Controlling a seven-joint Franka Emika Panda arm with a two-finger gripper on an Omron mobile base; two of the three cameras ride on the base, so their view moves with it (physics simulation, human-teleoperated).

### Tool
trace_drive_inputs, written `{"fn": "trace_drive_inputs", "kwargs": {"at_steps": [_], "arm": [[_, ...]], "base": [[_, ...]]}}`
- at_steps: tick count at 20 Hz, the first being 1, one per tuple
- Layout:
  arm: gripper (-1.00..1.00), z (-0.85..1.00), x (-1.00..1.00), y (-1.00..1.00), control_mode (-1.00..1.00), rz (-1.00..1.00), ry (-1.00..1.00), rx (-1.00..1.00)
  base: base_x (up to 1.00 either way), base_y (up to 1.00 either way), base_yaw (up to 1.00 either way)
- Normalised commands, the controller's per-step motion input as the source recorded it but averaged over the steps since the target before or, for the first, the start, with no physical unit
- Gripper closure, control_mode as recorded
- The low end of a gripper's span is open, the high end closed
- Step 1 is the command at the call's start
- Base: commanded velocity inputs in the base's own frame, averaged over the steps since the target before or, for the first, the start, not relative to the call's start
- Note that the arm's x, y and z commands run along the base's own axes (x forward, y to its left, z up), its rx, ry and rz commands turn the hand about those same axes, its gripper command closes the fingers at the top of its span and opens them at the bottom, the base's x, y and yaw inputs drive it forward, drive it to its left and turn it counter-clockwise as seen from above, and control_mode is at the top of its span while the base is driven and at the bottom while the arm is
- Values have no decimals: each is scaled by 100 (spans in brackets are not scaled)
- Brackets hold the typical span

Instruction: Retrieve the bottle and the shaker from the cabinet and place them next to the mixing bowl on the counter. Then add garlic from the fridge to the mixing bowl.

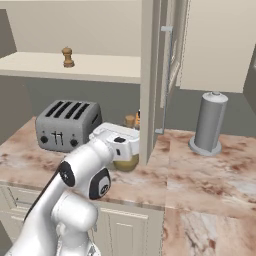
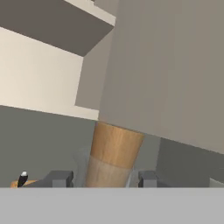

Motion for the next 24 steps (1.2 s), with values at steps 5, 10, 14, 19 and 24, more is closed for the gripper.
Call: {"fn": "trace_drive_inputs", "kwargs": {"at_steps": [5,10,14,19,24], "arm": [[100,-30,0,-20,-100,1,-4,-7],[100,-43,1,-1,-100,7,0,-6],[100,-29,11,-12,-100,8,0,-1],[100,0,10,-23,-100,13,0,0],[100,-13,12,0,-100,19,0,0]], "base": [[0,0,0],[0,0,0],[0,0,0],[0,0,0],[0,0,0]]}}
